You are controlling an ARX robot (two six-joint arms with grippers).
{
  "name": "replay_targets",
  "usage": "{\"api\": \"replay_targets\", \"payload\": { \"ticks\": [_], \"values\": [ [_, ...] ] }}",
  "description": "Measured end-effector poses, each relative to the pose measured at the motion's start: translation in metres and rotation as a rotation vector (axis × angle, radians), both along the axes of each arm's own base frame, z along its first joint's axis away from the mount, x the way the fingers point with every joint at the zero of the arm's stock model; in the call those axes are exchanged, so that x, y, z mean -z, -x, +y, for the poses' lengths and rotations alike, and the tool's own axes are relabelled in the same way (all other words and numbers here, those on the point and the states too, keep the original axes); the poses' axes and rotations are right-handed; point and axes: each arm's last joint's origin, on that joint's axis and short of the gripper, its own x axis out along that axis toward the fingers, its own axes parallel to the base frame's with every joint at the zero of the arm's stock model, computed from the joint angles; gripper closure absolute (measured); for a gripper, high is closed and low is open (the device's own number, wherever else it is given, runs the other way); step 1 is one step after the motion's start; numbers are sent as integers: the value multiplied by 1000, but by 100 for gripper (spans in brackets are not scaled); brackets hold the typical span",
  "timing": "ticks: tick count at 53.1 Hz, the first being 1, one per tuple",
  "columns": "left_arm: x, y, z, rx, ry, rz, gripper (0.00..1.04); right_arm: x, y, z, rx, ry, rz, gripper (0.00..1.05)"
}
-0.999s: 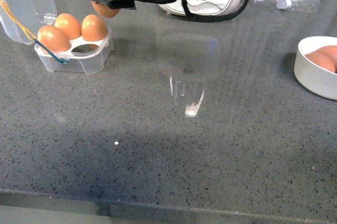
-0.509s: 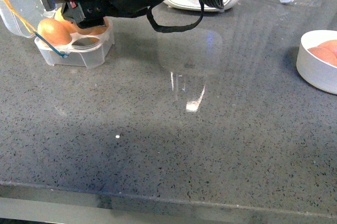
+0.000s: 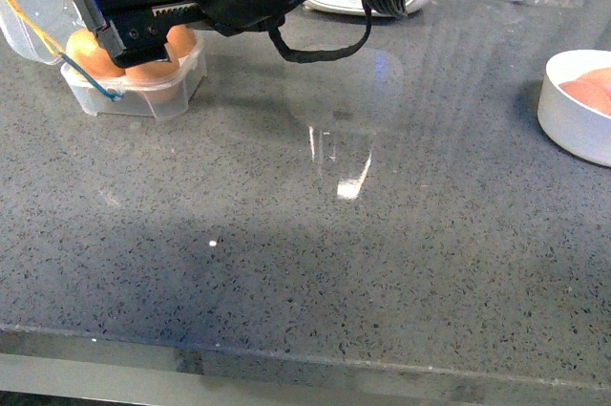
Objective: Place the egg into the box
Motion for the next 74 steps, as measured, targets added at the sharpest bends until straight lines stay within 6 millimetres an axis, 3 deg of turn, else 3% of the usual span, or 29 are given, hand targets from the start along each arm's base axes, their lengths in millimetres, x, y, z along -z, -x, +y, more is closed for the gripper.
{"api": "replay_targets", "payload": {
  "ticks": [4,13,20,32,41,50,55,57,62,74],
  "values": [
    [0,0,0,0,0,0,7,1,1,-4,14,0,-6,5],
    [0,0,0,0,0,0,7,-22,2,-31,123,-45,-67,7],
    [0,0,0,0,0,0,7,-45,8,-90,353,-54,-136,7],
    [0,0,0,0,0,0,7,-35,35,-178,708,52,-215,7],
    [0,0,0,0,0,0,7,-24,92,-273,1014,116,-316,7],
    [0,0,0,0,0,0,7,-10,132,-319,1175,188,-343,7],
    [0,0,0,0,0,0,7,-8,159,-337,1242,225,-398,8],
    [0,0,0,0,0,0,7,-9,169,-341,1183,117,-470,15],
    [0,0,0,1,0,0,7,-7,192,-331,1063,-27,-498,33],
    [0,0,0,0,0,0,7,1,214,-311,1056,-75,-484,69]
  ]
}}
